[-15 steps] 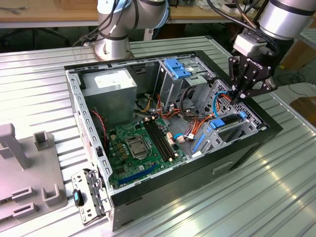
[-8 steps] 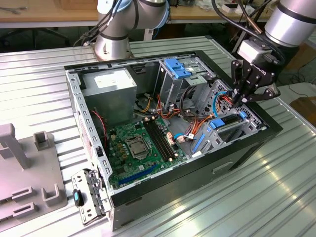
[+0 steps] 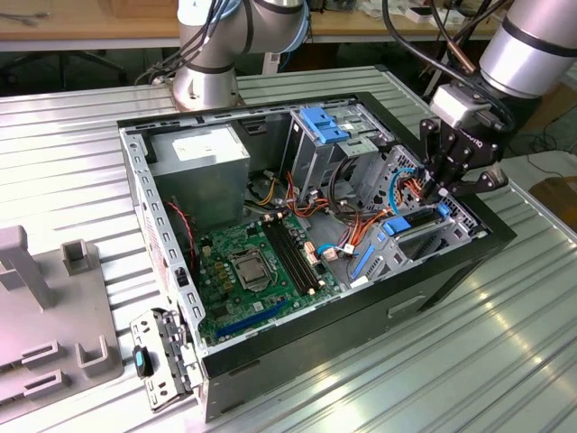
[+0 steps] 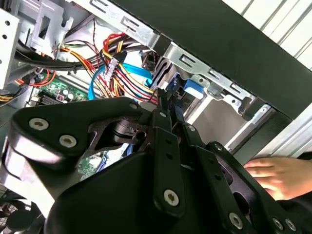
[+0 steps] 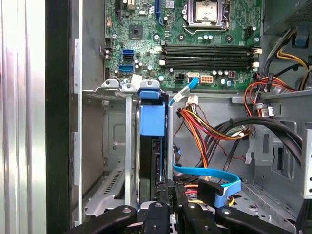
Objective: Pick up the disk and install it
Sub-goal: 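Insert the first disk wire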
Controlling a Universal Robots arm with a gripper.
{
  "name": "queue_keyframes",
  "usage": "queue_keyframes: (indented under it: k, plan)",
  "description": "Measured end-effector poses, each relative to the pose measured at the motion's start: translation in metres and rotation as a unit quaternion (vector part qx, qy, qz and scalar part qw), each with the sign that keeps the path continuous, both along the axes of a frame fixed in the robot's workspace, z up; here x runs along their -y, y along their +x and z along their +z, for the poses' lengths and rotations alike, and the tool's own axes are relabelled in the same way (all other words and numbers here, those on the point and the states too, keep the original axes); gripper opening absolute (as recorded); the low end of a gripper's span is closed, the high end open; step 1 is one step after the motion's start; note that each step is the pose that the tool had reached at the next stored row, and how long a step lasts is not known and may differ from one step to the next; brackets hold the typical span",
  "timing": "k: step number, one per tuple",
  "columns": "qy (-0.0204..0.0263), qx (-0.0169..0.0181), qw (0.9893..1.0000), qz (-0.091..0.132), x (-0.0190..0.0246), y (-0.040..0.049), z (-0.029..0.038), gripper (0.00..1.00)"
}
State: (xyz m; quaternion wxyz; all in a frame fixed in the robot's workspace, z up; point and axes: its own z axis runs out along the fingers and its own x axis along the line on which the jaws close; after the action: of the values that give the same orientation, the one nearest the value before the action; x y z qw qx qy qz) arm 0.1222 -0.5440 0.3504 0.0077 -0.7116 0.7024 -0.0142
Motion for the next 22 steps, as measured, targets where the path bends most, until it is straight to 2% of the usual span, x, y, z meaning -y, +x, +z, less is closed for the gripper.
queue_keyframes:
  k: [4,6,10,14,22]
  plan:
    - [0.0000,0.0002,1.0000,0.004,0.0028,-0.0051,0.0000,0.17]
    - [0.0001,0.0003,0.9999,0.014,0.0049,-0.0053,-0.0001,0.17]
    - [-0.0015,0.0004,0.9999,0.015,0.0051,-0.0054,-0.0002,0.17]
    - [-0.0064,0.0007,0.9999,0.014,0.0051,-0.0054,-0.0001,0.17]
    - [-0.0065,0.0007,0.9999,0.014,0.0069,-0.0054,-0.0006,0.17]
